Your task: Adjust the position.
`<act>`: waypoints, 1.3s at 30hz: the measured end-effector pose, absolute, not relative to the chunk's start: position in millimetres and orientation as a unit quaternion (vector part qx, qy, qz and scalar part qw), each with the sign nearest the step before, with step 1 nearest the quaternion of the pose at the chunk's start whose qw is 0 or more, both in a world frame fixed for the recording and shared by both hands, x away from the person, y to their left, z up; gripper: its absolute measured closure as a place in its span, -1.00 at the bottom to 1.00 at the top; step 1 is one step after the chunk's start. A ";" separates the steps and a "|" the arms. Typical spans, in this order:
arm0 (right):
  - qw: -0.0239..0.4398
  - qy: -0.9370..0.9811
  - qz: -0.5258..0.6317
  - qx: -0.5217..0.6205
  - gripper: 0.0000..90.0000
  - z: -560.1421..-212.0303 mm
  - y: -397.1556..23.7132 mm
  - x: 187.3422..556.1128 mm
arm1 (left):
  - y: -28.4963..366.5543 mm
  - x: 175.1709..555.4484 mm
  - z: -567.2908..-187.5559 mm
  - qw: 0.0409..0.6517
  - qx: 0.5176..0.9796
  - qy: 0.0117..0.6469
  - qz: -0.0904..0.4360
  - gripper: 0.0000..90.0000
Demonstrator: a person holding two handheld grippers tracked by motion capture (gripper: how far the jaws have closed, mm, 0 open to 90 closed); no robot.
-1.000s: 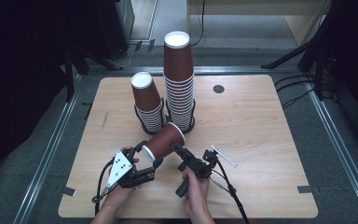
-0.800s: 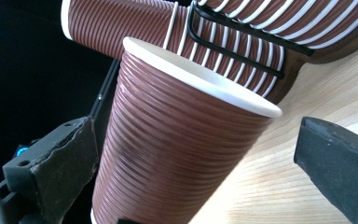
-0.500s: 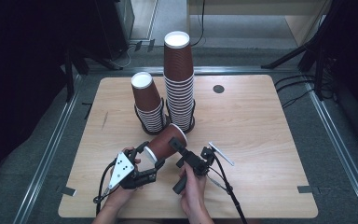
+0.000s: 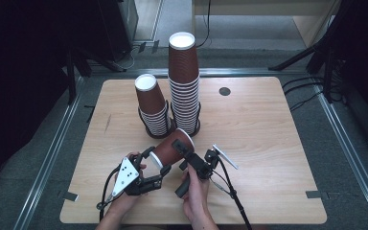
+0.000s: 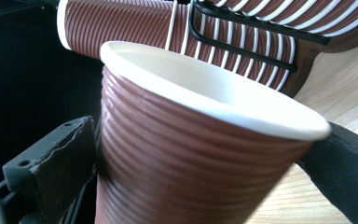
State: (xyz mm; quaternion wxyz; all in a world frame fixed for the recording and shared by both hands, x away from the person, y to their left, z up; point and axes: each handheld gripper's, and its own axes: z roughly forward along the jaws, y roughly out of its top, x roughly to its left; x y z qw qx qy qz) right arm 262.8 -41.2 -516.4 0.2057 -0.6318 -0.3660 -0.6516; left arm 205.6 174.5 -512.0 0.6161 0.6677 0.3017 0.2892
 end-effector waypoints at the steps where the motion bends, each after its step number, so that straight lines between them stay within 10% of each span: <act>1: 0.208 -0.363 -0.651 -0.633 -1.00 -516.6 -40.8 263.2 | 173.4 205.2 -512.1 0.616 0.669 0.300 0.288 -0.45; 39: 0.181 -0.362 -0.665 -0.627 -0.75 -515.2 -39.1 260.5 | 169.7 203.7 -516.8 0.620 0.669 0.295 0.285 -0.48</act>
